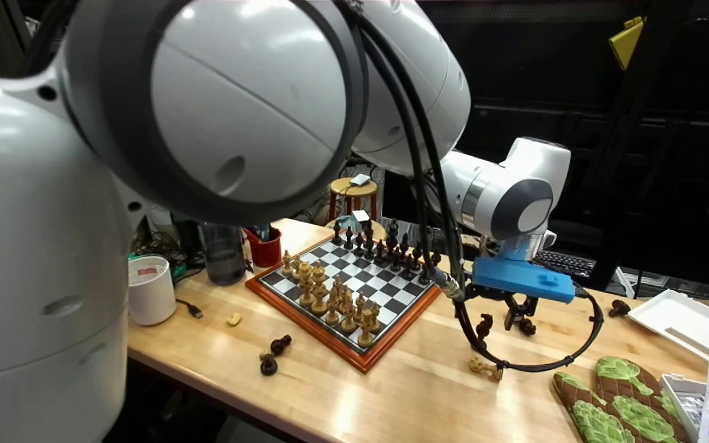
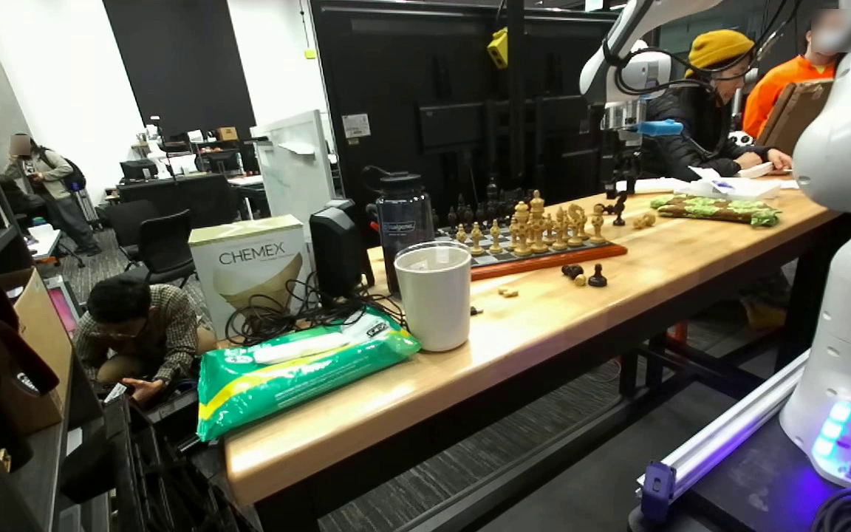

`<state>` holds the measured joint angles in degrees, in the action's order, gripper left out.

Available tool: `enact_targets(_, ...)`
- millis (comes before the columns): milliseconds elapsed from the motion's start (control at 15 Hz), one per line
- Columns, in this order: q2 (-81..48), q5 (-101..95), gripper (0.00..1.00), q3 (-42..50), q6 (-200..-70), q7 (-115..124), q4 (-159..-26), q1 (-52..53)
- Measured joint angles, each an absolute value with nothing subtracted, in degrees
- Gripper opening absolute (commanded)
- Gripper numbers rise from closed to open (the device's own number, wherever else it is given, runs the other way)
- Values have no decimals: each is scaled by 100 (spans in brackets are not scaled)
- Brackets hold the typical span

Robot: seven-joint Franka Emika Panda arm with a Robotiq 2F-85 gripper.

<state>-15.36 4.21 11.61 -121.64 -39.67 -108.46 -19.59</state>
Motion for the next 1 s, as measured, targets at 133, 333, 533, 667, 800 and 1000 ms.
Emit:
enact_targets(133,-1608,469,61,1160,-12160,-3985,-10783,-1964)
enact_targets(333,-1681,472,38,1156,-12157,-3987,-10704,-1965)
enact_targets(533,-1725,472,13,1154,-12127,-3987,-10643,-1969)
enact_targets(667,-1752,472,1,1151,-12109,-3987,-10604,-1979)
enact_targets(800,-1779,472,5,1151,-12093,-3987,-10544,-1990)
enact_targets(1000,-1811,472,5,1145,-12030,-3987,-10492,-1990)
